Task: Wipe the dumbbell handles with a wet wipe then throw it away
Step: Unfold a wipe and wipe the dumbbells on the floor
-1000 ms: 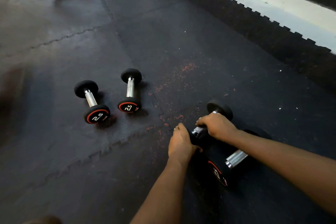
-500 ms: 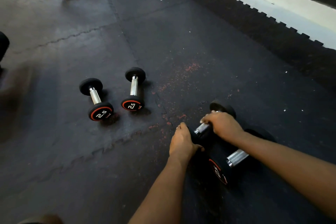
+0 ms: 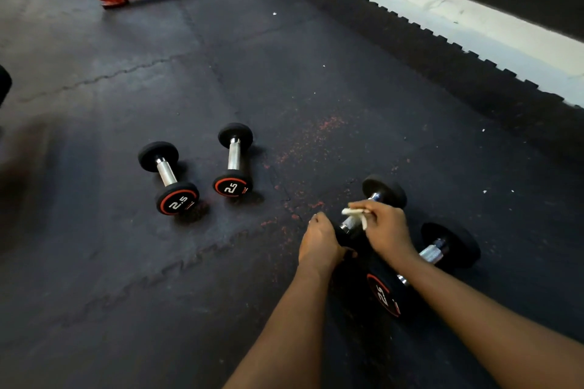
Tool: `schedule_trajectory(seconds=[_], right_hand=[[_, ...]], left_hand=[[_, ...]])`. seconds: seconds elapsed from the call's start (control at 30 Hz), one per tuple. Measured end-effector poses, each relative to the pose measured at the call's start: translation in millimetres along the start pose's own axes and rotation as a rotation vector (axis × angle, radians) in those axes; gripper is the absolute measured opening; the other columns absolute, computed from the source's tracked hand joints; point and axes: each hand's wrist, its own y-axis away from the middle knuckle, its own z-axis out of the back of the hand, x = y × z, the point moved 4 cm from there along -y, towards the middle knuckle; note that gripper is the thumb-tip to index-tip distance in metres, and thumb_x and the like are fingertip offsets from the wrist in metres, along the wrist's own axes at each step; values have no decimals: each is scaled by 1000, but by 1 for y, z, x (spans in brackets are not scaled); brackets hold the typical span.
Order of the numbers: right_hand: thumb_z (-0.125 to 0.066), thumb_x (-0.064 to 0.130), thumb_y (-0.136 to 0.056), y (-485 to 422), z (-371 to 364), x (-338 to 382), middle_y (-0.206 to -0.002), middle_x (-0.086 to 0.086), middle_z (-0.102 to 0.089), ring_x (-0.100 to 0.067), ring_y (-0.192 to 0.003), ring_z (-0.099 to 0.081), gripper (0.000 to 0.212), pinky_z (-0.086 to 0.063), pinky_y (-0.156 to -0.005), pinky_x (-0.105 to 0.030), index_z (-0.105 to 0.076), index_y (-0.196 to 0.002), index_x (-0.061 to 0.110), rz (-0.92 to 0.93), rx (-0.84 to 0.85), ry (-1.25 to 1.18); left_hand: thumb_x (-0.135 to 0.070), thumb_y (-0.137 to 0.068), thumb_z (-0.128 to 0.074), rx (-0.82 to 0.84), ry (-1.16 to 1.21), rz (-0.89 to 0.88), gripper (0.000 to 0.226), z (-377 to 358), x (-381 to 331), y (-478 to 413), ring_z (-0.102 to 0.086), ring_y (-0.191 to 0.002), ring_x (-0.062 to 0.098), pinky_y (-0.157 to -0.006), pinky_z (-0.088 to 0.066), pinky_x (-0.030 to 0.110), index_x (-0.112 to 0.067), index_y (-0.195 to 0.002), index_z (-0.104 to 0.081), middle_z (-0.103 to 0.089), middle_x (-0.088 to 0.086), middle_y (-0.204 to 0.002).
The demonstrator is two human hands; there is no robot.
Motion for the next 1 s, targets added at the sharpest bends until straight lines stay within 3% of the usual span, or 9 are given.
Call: schedule_trajectory(seconds=[0.1,0.27,0.43,0.57,0.67,0.77,0.87,1.0], right_hand=[[-57,-6,-83,-4,11,15,-93,2,-76,-12,-83,-70,38,-53,-75,-24,-78,-97,22,-43,-118,20],[-52,-7,-85,-10,13,72,-93,1,-75,-6,-82,-66,36,-42,-69,-1,-77,-95,15,22,25,98],[-54,-5,-85,-14,18,146,-93,0,-75,-15,-87,-69,34,-47,-75,-18,-78,-95,17,144,184,223],[-54,-5,-80,-25,13,189,-94,-2,-76,-15,-87,-70,37,-50,-75,-18,-77,-97,19,253,279,343],[-55,-5,-80,-45,4,203,-93,-2,-76,-13,-85,-69,38,-43,-71,-8,-77,-98,20,300,275,368],[-55,-7,-78,-62,-20,207,-88,-1,-76,6,-70,-62,39,-35,-64,2,-78,-96,18,354,335,349],[-54,-6,-79,-107,-60,204,-85,-1,-75,9,-63,-58,38,-36,-59,-2,-77,-99,17,396,444,313],[-59,2,-86,-152,-112,195,-95,4,-74,-1,-79,-64,30,-50,-75,-15,-75,-105,19,461,545,248]], left_hand=[[-30,-71,-91,-20,0,-49,88,10,2,0,-50,-131,36,-103,-46,44,-3,-137,-39,-44,19,-147],[-32,-86,-77,-116,32,-137,61,64,4,16,-53,-125,35,-96,-46,43,-6,-129,-42,-54,17,-134],[-37,-89,-75,-196,11,-157,61,143,15,46,-54,-123,37,-94,-46,43,-4,-130,-43,-56,19,-131],[-37,-90,-73,-236,-2,-136,56,191,33,47,-58,-116,36,-86,-47,42,-5,-126,-44,-58,18,-126],[-37,-90,-74,-243,12,-110,58,207,44,32,-59,-113,34,-88,-50,45,-8,-129,-42,-60,14,-122],[-39,-87,-77,-242,46,-36,63,205,64,8,-59,-113,32,-89,-52,44,-9,-131,-42,-60,13,-122],[-43,-83,-79,-270,84,55,67,207,79,-41,-56,-117,29,-92,-52,43,-9,-130,-45,-57,11,-126],[-47,-79,-82,-317,95,161,76,200,101,-90,-45,-130,28,-100,-46,40,-7,-130,-44,-49,12,-135]])
